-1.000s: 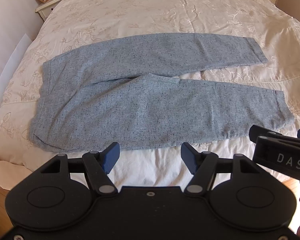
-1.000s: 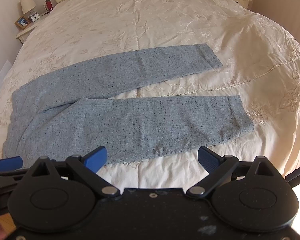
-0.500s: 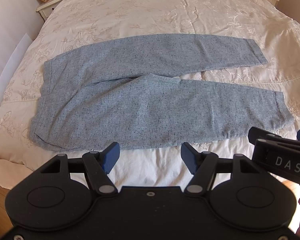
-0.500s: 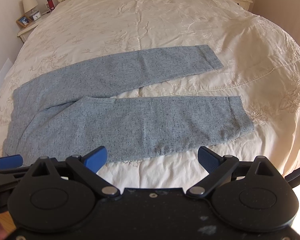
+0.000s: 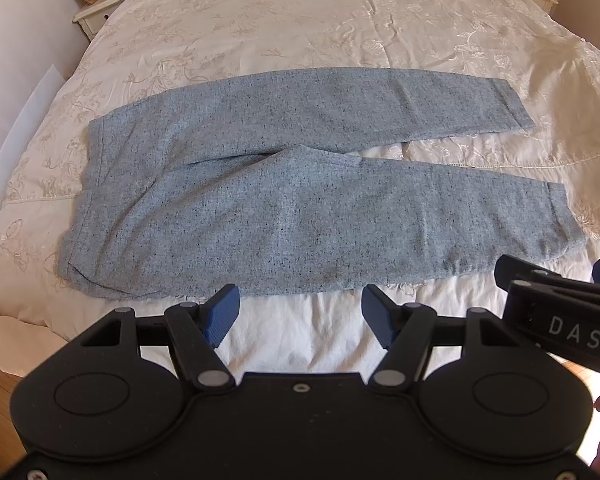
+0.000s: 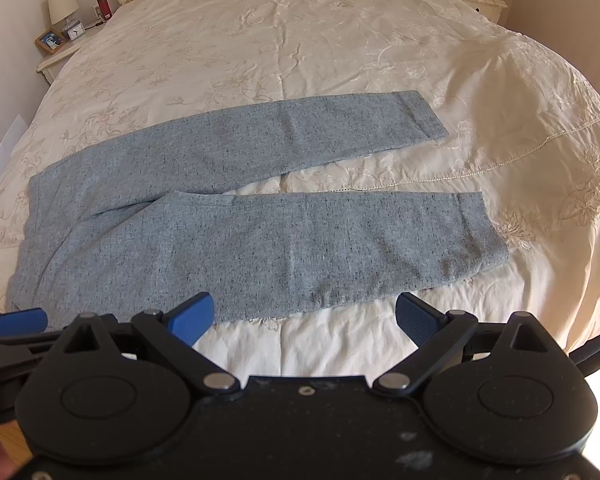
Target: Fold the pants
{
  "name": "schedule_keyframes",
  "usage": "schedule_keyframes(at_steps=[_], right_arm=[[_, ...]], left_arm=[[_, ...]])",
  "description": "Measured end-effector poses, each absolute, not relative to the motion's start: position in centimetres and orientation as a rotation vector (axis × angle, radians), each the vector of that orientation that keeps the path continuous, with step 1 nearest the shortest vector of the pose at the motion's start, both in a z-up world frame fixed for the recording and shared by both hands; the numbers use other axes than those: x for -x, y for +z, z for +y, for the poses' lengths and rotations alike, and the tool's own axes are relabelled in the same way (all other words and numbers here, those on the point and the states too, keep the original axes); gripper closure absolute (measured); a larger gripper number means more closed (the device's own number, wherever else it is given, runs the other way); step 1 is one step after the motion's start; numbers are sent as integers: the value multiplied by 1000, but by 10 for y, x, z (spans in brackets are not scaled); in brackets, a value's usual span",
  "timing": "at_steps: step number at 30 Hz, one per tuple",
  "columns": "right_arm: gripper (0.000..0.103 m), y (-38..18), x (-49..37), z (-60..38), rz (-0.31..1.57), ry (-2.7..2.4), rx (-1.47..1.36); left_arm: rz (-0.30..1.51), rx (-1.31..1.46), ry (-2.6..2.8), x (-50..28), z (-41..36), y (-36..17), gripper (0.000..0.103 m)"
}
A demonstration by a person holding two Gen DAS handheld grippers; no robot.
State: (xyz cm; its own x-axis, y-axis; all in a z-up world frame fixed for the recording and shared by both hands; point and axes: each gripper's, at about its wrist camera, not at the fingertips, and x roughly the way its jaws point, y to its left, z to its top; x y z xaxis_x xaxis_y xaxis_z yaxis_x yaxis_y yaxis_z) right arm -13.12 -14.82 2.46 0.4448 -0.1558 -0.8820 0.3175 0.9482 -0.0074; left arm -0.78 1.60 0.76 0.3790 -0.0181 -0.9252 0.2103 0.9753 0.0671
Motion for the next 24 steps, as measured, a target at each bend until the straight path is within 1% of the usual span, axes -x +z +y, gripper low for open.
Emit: schedule_keyframes(at_steps=[24], right_arm=[[2,27,138,-141,1061,-284,-162]], left_arm=[[1170,-168,-136,15,24,7,34]])
